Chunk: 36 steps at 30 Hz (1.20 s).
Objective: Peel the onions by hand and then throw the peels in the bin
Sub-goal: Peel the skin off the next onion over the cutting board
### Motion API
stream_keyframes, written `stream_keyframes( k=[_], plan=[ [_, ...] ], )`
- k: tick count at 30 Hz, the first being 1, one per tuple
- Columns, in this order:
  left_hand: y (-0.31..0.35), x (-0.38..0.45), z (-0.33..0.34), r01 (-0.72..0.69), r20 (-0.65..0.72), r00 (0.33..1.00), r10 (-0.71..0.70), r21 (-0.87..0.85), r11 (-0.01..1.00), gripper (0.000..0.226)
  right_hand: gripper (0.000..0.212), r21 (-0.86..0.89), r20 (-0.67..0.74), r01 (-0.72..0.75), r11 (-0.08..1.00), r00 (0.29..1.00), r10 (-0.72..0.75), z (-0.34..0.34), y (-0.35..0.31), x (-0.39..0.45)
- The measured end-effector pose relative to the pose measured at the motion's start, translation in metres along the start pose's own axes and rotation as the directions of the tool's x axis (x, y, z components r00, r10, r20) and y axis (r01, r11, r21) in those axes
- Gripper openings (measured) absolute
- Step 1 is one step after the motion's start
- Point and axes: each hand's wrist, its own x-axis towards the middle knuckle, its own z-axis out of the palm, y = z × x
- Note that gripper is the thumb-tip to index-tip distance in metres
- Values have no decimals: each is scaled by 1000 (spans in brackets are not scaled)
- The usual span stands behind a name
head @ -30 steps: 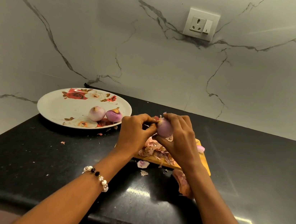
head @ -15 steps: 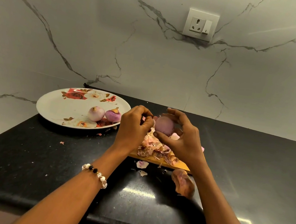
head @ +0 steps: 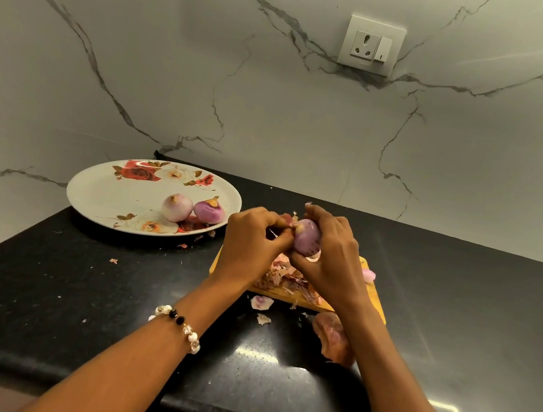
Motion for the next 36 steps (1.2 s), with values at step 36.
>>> stream_keyframes(
  k=[36],
  plan=[
    [2, 6, -6, -3, 37, 999, 6, -80, 997, 22, 75, 380, 85, -243, 893, 970, 228, -6, 0, 6]
  ],
)
